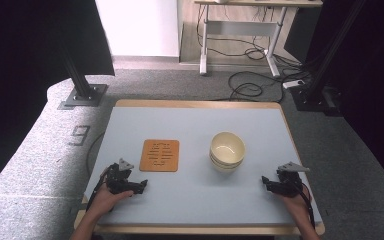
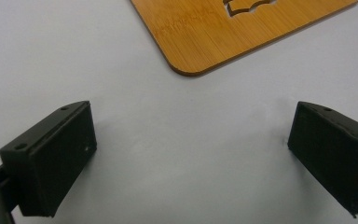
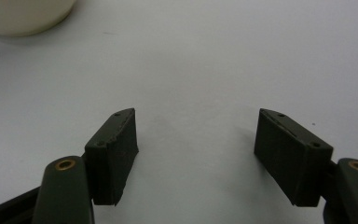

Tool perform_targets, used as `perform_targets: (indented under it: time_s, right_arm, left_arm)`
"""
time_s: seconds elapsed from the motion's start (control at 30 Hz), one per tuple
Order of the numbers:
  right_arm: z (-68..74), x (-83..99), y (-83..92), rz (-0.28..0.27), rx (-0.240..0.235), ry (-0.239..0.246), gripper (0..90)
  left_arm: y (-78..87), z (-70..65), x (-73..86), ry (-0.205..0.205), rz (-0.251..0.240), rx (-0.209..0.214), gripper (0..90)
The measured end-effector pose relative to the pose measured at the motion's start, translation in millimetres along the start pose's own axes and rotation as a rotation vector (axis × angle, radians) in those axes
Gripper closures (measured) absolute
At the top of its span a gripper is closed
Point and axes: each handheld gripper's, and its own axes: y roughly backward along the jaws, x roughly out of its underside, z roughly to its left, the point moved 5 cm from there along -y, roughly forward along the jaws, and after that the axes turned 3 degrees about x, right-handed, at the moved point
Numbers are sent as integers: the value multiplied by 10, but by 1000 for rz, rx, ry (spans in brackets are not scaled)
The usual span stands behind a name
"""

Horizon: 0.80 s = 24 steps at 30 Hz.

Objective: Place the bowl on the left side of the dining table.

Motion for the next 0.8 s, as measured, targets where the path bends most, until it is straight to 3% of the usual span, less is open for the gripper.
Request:
perform_targets:
  time_s: [0.3,0.47,0.8]
  right_arm:
    - [21,-32,15,9,-7,-30,294]
    - [47,-110,119,-32,-36,-72,296]
    - [95,-199,246,-73,-24,-61,318]
  left_arm:
    - [1,0,1,-1,1,-1,13]
    - [1,-1,0,2,2,-1,14]
    - [1,-1,1,2,1,-1,14]
